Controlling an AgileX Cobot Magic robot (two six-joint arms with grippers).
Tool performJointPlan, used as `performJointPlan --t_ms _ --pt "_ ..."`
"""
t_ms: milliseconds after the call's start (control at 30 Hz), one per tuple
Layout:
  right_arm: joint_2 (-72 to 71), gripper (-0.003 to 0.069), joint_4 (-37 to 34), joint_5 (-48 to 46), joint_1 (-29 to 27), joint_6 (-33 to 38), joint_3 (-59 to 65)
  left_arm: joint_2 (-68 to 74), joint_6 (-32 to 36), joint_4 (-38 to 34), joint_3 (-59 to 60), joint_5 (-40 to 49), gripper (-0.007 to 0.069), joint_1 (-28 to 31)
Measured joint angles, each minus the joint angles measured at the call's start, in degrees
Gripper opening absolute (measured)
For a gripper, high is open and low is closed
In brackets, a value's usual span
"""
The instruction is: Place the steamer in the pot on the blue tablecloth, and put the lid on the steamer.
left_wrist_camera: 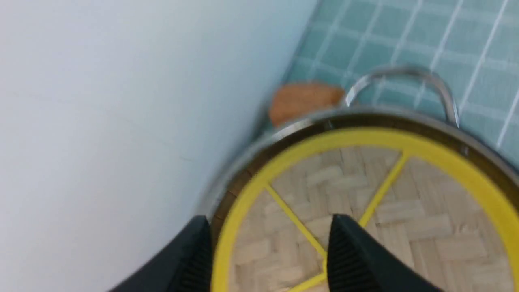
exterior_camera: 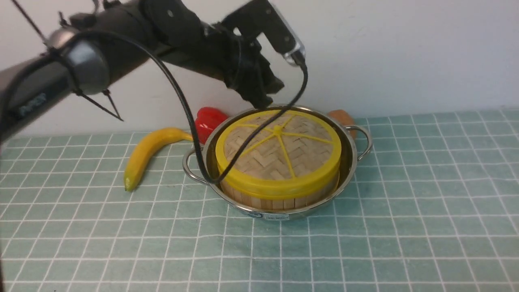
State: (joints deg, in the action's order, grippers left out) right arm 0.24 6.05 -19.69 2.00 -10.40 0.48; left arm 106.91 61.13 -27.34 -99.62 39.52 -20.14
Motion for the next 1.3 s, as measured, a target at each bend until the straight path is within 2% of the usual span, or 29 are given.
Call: performJointPlan --t_ms 200,567,767,933,1067,1200,1233,1300 --pt "0.0 0.024 0.0 0.0 0.0 0.0 0.0 -8.9 -4.1 -0.2 -0.1 -0.5 0.0365 0.4" --pt "0.0 0.024 0.0 0.0 0.0 0.0 0.0 -10.4 -4.3 -0.3 -0.1 -3.4 0.0365 0.4" --pt "0.0 0.024 0.0 0.0 0.0 0.0 0.0 -11.6 -8.3 -0.2 0.8 -3.4 0.0365 0.5" --pt "0.0 0.024 0.0 0.0 0.0 0.0 0.0 -23.6 -14.1 -0.1 13.3 -5.2 0.0365 3.5" --pt "0.0 0.024 0.0 0.0 0.0 0.0 0.0 -39.3 -18.8 0.0 32.1 -11.8 0.0365 9.5" --pt "0.0 0.024 0.0 0.0 0.0 0.0 0.0 -53.9 -20.4 0.3 51.4 -18.6 0.0365 14.7" --pt "0.0 0.024 0.0 0.0 0.0 0.0 0.0 -54.7 -20.5 0.3 52.4 -18.6 0.0365 14.7" --pt "0.0 0.024 0.0 0.0 0.0 0.0 0.0 -64.3 -21.5 -0.4 64.0 -22.4 0.0365 17.3"
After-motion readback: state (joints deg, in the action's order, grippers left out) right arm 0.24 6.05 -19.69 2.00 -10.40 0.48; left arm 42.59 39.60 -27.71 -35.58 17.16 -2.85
